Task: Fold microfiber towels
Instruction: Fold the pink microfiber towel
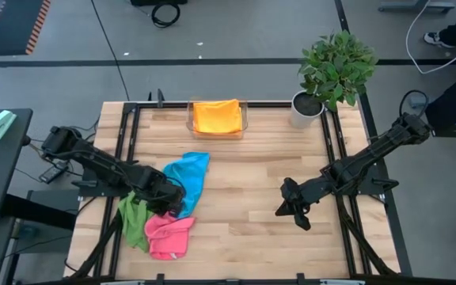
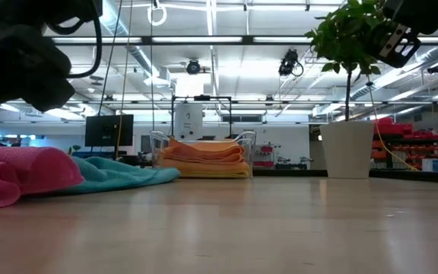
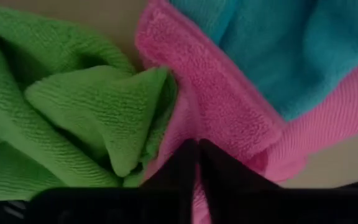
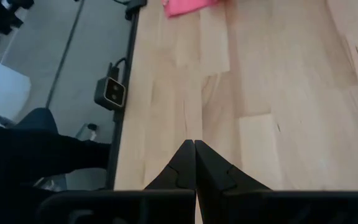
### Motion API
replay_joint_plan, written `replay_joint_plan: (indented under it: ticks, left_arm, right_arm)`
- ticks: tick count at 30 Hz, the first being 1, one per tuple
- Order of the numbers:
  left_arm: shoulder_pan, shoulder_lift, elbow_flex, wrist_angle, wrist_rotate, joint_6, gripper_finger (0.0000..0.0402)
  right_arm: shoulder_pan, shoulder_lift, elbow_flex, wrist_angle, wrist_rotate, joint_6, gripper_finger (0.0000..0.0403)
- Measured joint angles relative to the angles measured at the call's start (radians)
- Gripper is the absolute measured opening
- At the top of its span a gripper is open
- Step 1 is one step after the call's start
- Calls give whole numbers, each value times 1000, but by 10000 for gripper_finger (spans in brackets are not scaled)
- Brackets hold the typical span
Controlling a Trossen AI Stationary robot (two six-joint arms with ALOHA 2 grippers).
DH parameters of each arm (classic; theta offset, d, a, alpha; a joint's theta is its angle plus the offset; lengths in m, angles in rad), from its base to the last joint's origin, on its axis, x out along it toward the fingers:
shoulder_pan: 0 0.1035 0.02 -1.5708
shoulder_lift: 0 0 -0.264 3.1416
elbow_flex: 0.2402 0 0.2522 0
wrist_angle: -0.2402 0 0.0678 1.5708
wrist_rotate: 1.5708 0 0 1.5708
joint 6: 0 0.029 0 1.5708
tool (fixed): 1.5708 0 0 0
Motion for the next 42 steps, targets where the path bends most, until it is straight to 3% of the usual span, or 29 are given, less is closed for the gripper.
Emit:
replay_joint_plan:
  ticks: [4, 9, 15, 18, 22, 26, 32, 35, 42]
  left_arm:
    - [-34, -2, 52, -14, -79, 4, 12]
    - [-41, -3, 261, -78, -331, 134, 7]
    - [-39, -3, 559, -71, -662, 435, 5]
    - [-39, -3, 676, -71, -743, 596, 7]
    - [-38, -4, 745, -72, -768, 747, 5]
    - [-36, -4, 720, -70, -769, 797, 7]
    - [6, 5, 549, -17, -792, 730, 5]
    - [8, 20, 420, 80, -768, 710, 6]
    - [7, 34, 172, 316, -676, 617, 6]
  right_arm:
    - [0, -5, 0, -4, 0, 6, 3]
    - [0, -6, 0, 3, 12, 12, 4]
    - [-9, -6, 0, 12, 233, 21, 4]
    - [-40, -6, 0, 77, 336, 31, 4]
    - [-85, -5, 0, 250, 346, -15, 13]
    - [-119, 9, 2, 391, 348, -27, 62]
    - [-115, 87, 2, 267, 445, -46, 164]
    - [-99, 182, 2, 252, 455, -41, 205]
    - [-92, 484, 22, 474, 443, 36, 255]
